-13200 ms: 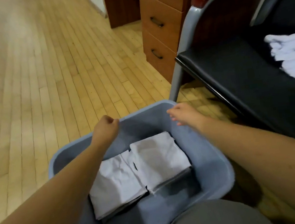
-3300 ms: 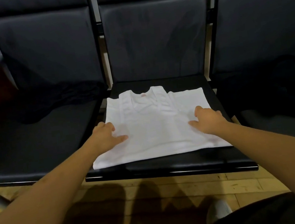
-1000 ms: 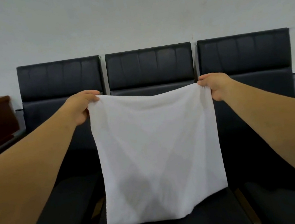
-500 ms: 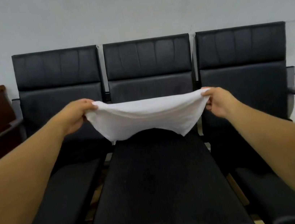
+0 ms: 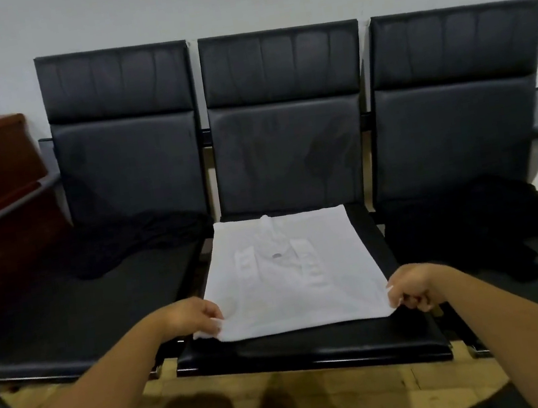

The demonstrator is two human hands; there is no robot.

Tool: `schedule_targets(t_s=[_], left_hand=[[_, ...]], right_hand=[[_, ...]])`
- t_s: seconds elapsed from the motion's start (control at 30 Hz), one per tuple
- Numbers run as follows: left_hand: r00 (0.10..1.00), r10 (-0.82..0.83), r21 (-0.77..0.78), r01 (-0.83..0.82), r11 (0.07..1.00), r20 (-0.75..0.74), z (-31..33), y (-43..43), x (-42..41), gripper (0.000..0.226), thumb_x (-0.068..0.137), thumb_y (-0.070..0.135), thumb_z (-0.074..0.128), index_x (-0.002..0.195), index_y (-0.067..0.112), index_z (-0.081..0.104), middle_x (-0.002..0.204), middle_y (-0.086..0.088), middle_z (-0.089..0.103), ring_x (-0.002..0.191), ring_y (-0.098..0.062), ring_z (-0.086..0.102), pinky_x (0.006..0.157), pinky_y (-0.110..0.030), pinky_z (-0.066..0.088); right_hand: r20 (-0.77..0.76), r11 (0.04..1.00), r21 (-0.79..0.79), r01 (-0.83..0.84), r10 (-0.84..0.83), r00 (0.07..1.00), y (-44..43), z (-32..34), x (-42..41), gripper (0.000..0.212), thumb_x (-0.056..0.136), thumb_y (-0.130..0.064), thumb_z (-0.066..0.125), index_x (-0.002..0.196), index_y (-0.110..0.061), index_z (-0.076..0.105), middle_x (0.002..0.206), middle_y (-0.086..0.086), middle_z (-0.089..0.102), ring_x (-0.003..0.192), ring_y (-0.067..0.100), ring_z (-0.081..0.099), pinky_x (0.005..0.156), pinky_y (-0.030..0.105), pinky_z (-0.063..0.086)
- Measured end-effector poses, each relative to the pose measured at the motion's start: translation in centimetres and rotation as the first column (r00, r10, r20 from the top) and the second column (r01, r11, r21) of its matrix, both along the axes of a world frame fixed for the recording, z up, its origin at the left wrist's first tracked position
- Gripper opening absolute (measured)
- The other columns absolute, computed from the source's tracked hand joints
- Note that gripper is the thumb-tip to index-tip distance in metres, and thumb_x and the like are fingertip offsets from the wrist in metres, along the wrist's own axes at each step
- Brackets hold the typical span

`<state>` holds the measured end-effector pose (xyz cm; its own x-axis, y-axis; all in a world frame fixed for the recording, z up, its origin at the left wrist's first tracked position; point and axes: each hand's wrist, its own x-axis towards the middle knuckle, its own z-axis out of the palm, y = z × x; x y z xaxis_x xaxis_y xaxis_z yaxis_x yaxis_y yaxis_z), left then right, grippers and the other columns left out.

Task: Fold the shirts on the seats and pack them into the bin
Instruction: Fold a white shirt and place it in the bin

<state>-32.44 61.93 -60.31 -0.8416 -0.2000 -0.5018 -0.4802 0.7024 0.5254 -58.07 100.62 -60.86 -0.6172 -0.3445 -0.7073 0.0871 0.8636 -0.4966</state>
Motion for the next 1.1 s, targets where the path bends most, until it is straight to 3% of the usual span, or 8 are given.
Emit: schedule_targets(t_s=[0.17, 0.27, 0.43, 0.5, 0.6, 0.73, 0.93, 1.1], left_hand=[[0.976, -0.137, -0.112, 0.157, 0.981, 0.171, 0.4, 0.4, -0.4, 0.021, 0.09, 0.034, 0.07, 0.11, 0.032, 0.068, 0.11, 0.011, 0.067, 0.1, -0.007, 0.061, 0.083, -0.023, 0.049], [0.971, -0.121, -0.116, 0.147, 0.982, 0.206, 0.7, 0.9, -0.8, 0.023, 0.093, 0.037, 0.068, 0.112, 0.025, 0.068, 0.099, 0.008, 0.069, 0.085, -0.006, 0.063, 0.077, -0.02, 0.051], [0.996, 0.018, -0.312, -0.045, 0.949, -0.089, -1.0, 1.5, -2.4, 0.023, 0.1, 0.038, 0.057, 0.094, 0.018, 0.066, 0.094, 0.0, 0.072, 0.077, -0.011, 0.064, 0.069, -0.023, 0.049], [0.962, 0.051, -0.374, -0.152, 0.915, -0.267, -2.2, 2.7, -3.0, 0.028, 0.098, 0.044, 0.059, 0.112, 0.02, 0.06, 0.118, 0.0, 0.065, 0.098, -0.017, 0.062, 0.08, -0.026, 0.049], [0.968, 0.086, -0.209, -0.137, 0.968, -0.235, -4.0, 4.3, -3.5, 0.092, 0.085, 0.072, 0.059, 0.157, 0.024, 0.026, 0.164, 0.003, 0.024, 0.15, -0.022, 0.026, 0.12, -0.038, 0.027], [0.994, -0.04, -0.362, 0.001, 0.932, -0.101, -6.1, 4.5, -3.8, 0.143, 0.046, 0.109, 0.012, 0.161, 0.026, -0.009, 0.168, 0.003, -0.018, 0.154, -0.015, -0.017, 0.125, -0.042, -0.008], [0.996, -0.065, -0.415, 0.032, 0.909, -0.064, -6.0, 5.5, -2.8, 0.129, 0.059, 0.103, 0.009, 0.161, 0.025, -0.005, 0.169, 0.001, -0.013, 0.156, -0.02, -0.01, 0.126, -0.047, -0.001], [0.942, 0.077, -0.315, -0.185, 0.931, -0.326, -2.1, 2.2, -7.6, 0.082, 0.093, 0.069, 0.044, 0.158, 0.021, 0.027, 0.166, -0.003, 0.023, 0.151, -0.026, 0.026, 0.121, -0.046, 0.027]], right_hand=[[0.094, 0.963, 0.174, -0.207, 0.193, 0.977, -0.9, 3.1, 0.7, 0.024, 0.084, -0.005, 0.074, 0.105, -0.01, 0.063, 0.061, 0.002, 0.049, 0.047, 0.01, 0.038, 0.041, 0.022, 0.027], [0.041, 0.935, 0.261, -0.241, 0.239, 0.97, -2.0, 4.6, 1.5, 0.019, 0.089, -0.019, 0.073, 0.097, -0.007, 0.059, 0.062, 0.001, 0.052, 0.044, 0.011, 0.042, 0.042, 0.022, 0.032], [-0.556, 0.956, 0.256, -0.141, 0.265, 0.788, -5.9, 1.2, 2.1, 0.019, 0.099, -0.022, 0.049, 0.085, -0.008, 0.049, 0.088, 0.009, 0.07, 0.078, 0.023, 0.066, 0.066, 0.032, 0.052], [-0.68, 0.97, 0.131, -0.203, 0.237, 0.694, -7.4, -0.9, 3.1, 0.024, 0.102, -0.029, 0.047, 0.101, -0.006, 0.054, 0.112, 0.014, 0.063, 0.1, 0.029, 0.06, 0.079, 0.035, 0.049], [-0.662, 0.951, 0.133, -0.278, 0.294, 0.689, -7.8, -4.2, 5.3, 0.061, 0.105, -0.047, 0.037, 0.153, -0.009, 0.03, 0.16, 0.016, 0.029, 0.148, 0.032, 0.027, 0.12, 0.044, 0.025], [-0.643, 0.938, 0.269, -0.218, 0.343, 0.685, -6.5, -7.1, 6.3, 0.072, 0.103, -0.059, 0.008, 0.162, -0.018, 0.002, 0.169, 0.003, -0.011, 0.155, 0.02, -0.011, 0.124, 0.051, -0.008], [-0.589, 0.922, 0.349, -0.168, 0.356, 0.725, -4.1, -6.5, 8.0, 0.077, 0.102, -0.062, 0.009, 0.161, -0.013, 0.003, 0.169, 0.005, -0.011, 0.155, 0.026, -0.011, 0.122, 0.058, -0.005], [-0.717, 0.989, 0.122, -0.087, 0.148, 0.681, -8.0, -3.3, 1.2, 0.057, 0.104, -0.051, 0.038, 0.137, -0.004, 0.044, 0.145, 0.017, 0.046, 0.133, 0.035, 0.044, 0.112, 0.049, 0.035]])
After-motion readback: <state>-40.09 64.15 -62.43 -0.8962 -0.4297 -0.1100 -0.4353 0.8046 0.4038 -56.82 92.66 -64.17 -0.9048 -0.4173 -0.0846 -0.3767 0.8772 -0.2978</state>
